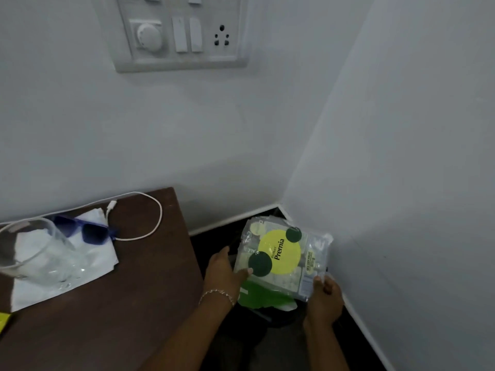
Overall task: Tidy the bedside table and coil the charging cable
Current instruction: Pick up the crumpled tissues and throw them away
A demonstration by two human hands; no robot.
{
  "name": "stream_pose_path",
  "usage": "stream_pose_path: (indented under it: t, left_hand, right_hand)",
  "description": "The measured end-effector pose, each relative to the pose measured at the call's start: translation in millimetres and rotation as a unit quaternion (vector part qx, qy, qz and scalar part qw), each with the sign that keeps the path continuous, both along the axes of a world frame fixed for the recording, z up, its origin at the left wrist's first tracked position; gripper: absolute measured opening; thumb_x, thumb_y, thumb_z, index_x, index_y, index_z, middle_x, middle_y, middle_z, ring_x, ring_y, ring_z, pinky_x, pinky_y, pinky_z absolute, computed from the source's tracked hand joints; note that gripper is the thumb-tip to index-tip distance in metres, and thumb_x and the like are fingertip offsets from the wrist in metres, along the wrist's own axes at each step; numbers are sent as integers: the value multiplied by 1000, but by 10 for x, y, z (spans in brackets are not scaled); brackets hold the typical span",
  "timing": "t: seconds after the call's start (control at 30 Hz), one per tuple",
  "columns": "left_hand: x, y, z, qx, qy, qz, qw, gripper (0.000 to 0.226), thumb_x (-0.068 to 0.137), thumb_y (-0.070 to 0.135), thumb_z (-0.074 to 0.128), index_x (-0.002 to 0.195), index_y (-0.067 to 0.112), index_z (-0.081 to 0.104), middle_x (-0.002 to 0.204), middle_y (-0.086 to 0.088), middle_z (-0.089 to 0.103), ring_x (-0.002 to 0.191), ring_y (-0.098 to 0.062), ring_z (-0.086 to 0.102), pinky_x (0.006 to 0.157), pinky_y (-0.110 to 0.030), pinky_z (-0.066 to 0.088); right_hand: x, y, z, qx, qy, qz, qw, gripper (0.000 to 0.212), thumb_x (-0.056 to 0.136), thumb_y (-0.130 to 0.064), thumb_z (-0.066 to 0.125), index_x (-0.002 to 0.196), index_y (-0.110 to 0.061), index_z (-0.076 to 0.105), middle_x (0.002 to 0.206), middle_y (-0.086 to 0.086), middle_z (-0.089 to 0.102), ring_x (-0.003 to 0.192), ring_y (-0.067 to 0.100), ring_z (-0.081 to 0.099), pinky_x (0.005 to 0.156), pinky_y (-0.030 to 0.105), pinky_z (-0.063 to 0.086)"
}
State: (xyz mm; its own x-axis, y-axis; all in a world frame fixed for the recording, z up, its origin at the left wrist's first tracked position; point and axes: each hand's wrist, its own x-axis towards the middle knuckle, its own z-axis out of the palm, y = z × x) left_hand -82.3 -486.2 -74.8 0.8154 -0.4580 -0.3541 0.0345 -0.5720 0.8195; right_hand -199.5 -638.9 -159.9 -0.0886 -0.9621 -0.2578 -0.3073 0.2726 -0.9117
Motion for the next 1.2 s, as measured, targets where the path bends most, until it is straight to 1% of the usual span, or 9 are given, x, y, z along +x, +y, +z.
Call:
stream_pose_path:
  t: [0.2,0.43,0.53,0.67,0.77,0.83,0.9,1.03,1.2]
  left_hand:
    - [-134,196,-157,-45,-53,-37,997,57,79,12,70,131,14,48,116,1,48,116,-18,48,89,-17,34]
    - [-289,280,-167,-90,-80,-33,992,52,79,11,71,123,26,49,107,25,41,97,11,43,82,1,35]
    - [-373,386,-144,-105,-61,-39,992,50,78,15,72,121,31,50,115,19,46,105,11,45,97,-12,40]
    - [-400,745,-32,-129,-64,-16,989,47,73,32,68,108,52,45,118,29,46,113,14,45,95,-6,37]
    - [-355,1180,42,-149,-51,46,986,44,67,44,66,109,53,56,118,26,50,111,10,50,94,-9,40]
    - [-298,1527,88,-157,-54,102,981,48,65,46,68,112,52,58,116,22,56,108,7,55,93,-15,45]
    - [-228,1920,143,-157,-73,177,969,44,71,28,76,111,40,63,114,16,60,103,10,57,87,-12,47]
    - [-110,2721,207,-194,-40,393,898,44,77,-4,67,115,16,55,113,-1,60,91,6,62,81,-10,46]
    - [6,3274,4,-184,8,552,813,50,82,-4,62,128,-2,43,127,-22,53,111,-35,55,96,-43,42]
  right_hand:
    - [-84,50,-386,50,135,44,989,48,89,-11,60,133,0,45,137,26,43,121,43,46,97,51,39]
    - [-151,517,-527,-27,162,130,978,37,86,2,59,122,6,53,124,30,51,114,43,50,91,44,42]
    - [-173,652,-481,-21,143,137,980,38,85,5,60,123,7,53,127,33,48,119,45,47,99,45,37]
    - [-168,812,-441,-24,124,134,983,35,79,5,67,113,9,60,122,34,54,116,47,50,101,50,38]
    - [-56,1005,-241,-58,49,148,986,43,81,6,64,103,-30,70,119,33,56,111,38,56,93,23,46]
    - [71,1122,-67,-77,5,157,985,69,84,5,62,81,-63,60,116,31,58,97,8,60,74,-5,40]
    - [221,1356,231,-83,-36,180,979,60,87,0,60,84,-60,60,106,24,61,80,-17,54,69,-7,39]
    - [524,2156,686,-106,-98,302,942,22,88,-2,60,106,-13,64,98,3,67,77,-7,57,71,2,42]
    - [901,3350,798,-113,-85,565,813,16,81,-27,67,93,-39,66,103,-11,62,93,-2,60,79,7,44]
